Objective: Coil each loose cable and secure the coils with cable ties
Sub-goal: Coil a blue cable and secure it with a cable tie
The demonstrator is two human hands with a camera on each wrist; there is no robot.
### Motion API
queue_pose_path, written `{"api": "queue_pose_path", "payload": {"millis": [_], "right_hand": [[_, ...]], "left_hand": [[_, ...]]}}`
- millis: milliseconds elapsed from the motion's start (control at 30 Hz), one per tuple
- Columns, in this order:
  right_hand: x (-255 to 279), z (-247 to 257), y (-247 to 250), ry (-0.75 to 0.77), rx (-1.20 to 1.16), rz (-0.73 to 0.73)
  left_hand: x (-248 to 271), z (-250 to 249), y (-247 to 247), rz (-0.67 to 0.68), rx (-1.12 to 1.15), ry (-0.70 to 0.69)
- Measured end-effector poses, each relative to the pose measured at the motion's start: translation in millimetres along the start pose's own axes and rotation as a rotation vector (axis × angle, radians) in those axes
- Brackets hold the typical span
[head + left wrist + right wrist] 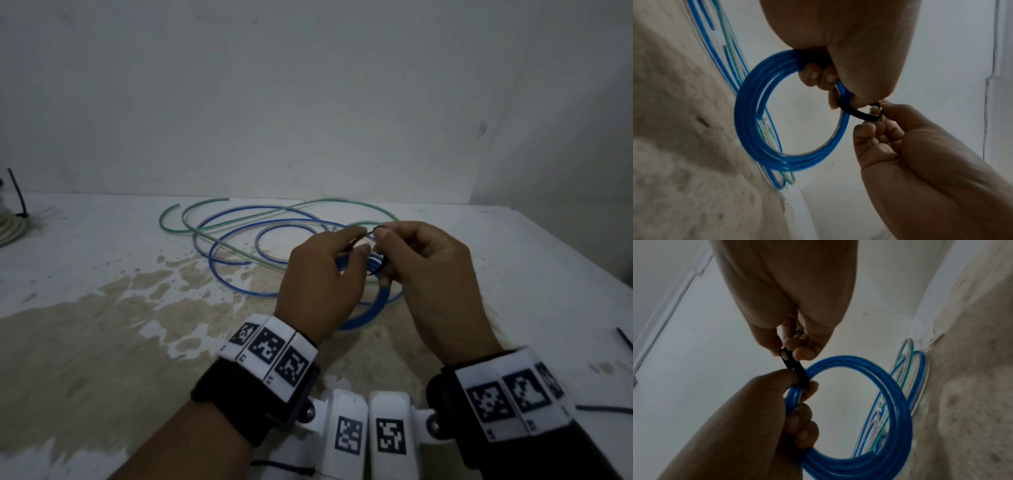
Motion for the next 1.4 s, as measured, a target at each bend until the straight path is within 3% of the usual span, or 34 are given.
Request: {"api": "queue_pose_path", "payload": {"millis": [200, 467, 600, 700, 933, 1167, 1400], "right_hand": [[1.7, 1.9, -0.7, 0.062, 0.006, 0.002], [2.0, -4.0, -4.2, 0.093, 0.17, 0.075], [2.1, 2.6, -1.0, 0.162, 0.166, -0.012], [3.7, 5.3, -0.4, 0.15, 0.113, -0.047], [2.1, -3.6, -3.1, 0.116, 0.302, 0.075], [1.9, 0.4, 0.9, 0.18, 0.268, -0.051], [-1.7, -4.5, 1.0, 0.078, 0.323, 0.126]], "left_hand": [[0.6, 2.1, -2.1, 0.058, -0.042, -0.009], [0.5, 2.5, -4.2, 0.069, -0.116, -0.149], [1.1, 0.6, -3.7, 0.071, 0.016, -0.022], [1.2, 0.6, -5.1, 0.129, -0.01, 0.014], [1.0, -5.1, -3.3, 0.121, -0.127, -0.182], [1.3, -2.2, -4.9, 0.186, 0.007, 0.017], [3.6, -4.4, -6.2, 0.205, -0.126, -0.154]]}}
Point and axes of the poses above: each hand's wrist, its own x-axis away from the middle knuckle, its own y-axis out of the back of the hand, z = x × y, the point moved 4 cm from there along -x, towards the middle knuckle, and after that the axes turned 11 degrees about -z, right-handed, at the moved point
